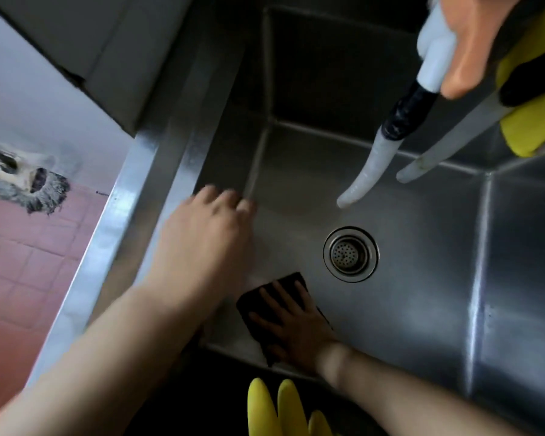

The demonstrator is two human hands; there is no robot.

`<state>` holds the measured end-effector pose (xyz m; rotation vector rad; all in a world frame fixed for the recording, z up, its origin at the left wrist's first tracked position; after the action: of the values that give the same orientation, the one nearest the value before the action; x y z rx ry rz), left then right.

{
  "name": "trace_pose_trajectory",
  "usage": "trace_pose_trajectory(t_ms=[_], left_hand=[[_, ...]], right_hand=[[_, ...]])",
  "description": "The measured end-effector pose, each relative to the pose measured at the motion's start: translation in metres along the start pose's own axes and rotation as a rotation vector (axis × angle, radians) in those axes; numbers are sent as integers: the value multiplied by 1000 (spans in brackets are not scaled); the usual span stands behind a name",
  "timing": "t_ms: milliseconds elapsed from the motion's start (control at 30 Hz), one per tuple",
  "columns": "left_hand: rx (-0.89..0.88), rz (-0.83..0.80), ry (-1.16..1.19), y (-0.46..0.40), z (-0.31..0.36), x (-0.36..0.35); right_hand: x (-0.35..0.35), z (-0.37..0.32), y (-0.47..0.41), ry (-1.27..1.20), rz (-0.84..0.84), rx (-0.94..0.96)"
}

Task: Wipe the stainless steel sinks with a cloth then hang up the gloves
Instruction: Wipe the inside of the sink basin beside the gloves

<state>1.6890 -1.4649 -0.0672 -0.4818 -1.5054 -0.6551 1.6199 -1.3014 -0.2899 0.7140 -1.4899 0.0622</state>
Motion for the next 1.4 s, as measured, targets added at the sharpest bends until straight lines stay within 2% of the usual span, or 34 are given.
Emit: trace_pose_trajectory(t_ms=[100,200,300,567,700,833,967,1100,1233,1300,1400], left_hand=[[-128,131,-98,-22,-21,18],[-214,137,-93,-42,-35,19],[-232,139,-72,-50,-40,14],[-264,125,-82,-54,-44,4],[-261,114,-107,-57,-46,1],[-242,113,-129,-56,-45,-1],[-225,137,-116,-54,-45,2],[-184,119,-125,-52,-45,4],[-126,157,-130,-52,-45,10],[-83,179,-134,-52,-46,11],[-26,193,-144,-53,-48,11]], right_hand=[[3,10,-8,14,17,51],[17,34,-34,-30,74,-6],[39,76,-73,-70,132,-158],[78,199,-159,-141,278,-394],[83,224,-187,-168,309,-499],[76,209,-185,-219,285,-531],[66,157,-166,-252,234,-497],[55,79,-128,-197,214,-345],[36,9,-86,-111,180,-114],[29,-4,-76,-72,183,-16],[31,13,-80,-51,234,42]])
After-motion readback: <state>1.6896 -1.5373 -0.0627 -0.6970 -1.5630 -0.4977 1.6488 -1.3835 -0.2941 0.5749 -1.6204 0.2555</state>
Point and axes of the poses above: each hand's wrist, its own y-axis away from the middle knuckle, its own x-axis out of the back of the hand, z = x × y, the point moved 5 cm from there along -y, towards the middle knuckle, and after that the axes turned 3 degrees about -z, right-handed, at the moved point
